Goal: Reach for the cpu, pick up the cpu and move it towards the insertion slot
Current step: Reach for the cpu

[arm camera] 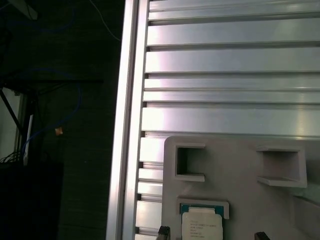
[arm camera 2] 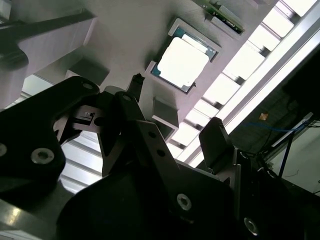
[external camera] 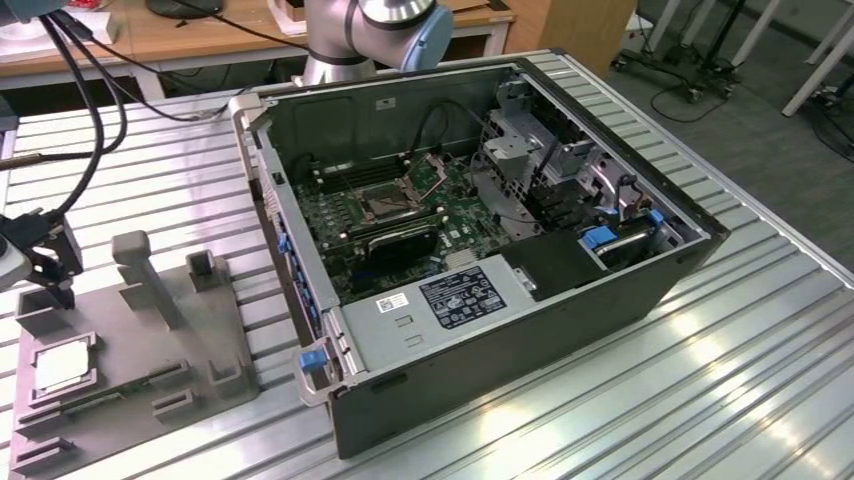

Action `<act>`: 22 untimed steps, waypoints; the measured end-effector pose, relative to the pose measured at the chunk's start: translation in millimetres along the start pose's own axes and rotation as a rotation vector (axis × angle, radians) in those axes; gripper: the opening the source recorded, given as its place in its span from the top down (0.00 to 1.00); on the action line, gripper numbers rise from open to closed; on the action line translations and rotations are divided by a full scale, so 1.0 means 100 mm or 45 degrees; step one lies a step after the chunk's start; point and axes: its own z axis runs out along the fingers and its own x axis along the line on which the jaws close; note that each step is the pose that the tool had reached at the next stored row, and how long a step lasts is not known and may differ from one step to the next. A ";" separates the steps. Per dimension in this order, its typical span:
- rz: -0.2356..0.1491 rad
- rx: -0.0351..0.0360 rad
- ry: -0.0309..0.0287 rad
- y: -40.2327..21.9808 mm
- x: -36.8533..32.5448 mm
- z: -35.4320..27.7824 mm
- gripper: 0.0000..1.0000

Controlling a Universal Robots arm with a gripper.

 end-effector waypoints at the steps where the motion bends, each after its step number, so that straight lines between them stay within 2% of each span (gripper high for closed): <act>1: 0.000 -0.0001 -0.0001 0.000 0.000 0.004 0.28; 6: 0.000 -0.0001 -0.0001 -0.002 0.001 0.042 0.28; 15: 0.000 -0.0001 -0.0001 -0.028 0.005 0.181 0.28; 22: 0.000 -0.0001 0.0000 -0.042 0.008 0.219 0.28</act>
